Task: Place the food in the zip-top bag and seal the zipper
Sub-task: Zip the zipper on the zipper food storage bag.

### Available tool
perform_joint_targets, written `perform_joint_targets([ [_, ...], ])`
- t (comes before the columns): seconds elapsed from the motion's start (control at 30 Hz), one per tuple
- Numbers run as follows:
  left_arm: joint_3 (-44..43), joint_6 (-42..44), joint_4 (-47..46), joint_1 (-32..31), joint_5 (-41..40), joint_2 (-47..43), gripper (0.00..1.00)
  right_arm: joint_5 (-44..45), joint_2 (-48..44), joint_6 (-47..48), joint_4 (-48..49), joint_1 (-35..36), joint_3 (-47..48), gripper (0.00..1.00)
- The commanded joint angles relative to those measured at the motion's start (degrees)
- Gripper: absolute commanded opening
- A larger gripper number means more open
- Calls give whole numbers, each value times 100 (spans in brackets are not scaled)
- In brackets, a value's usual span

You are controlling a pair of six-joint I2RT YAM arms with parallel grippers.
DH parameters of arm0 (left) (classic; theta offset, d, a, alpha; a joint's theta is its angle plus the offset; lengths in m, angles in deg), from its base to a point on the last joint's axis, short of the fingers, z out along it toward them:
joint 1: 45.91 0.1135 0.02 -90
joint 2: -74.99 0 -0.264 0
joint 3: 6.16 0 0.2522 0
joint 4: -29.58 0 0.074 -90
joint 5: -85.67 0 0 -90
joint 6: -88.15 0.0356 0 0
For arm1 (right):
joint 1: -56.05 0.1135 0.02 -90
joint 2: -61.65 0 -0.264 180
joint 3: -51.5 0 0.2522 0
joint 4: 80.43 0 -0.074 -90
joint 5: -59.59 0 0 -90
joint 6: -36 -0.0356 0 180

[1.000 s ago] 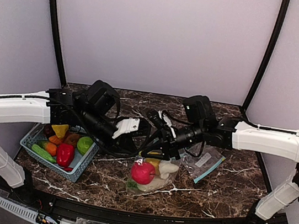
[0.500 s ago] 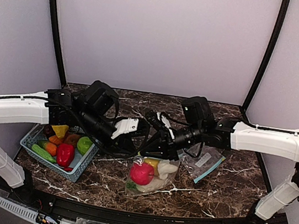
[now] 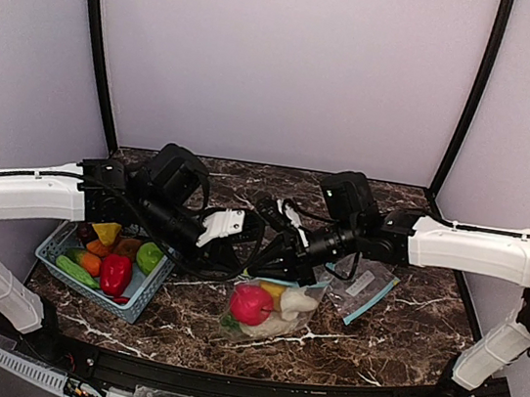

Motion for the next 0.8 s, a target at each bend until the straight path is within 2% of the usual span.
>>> perform_joint_targets([
  [0.0, 53, 92, -60, 51, -47, -239, 1, 268, -235, -50, -40, 38, -91, 3],
  [0.77, 34, 88, 8, 333, -63, -319, 1, 1106, -736, -123, -102, 22, -469, 3],
])
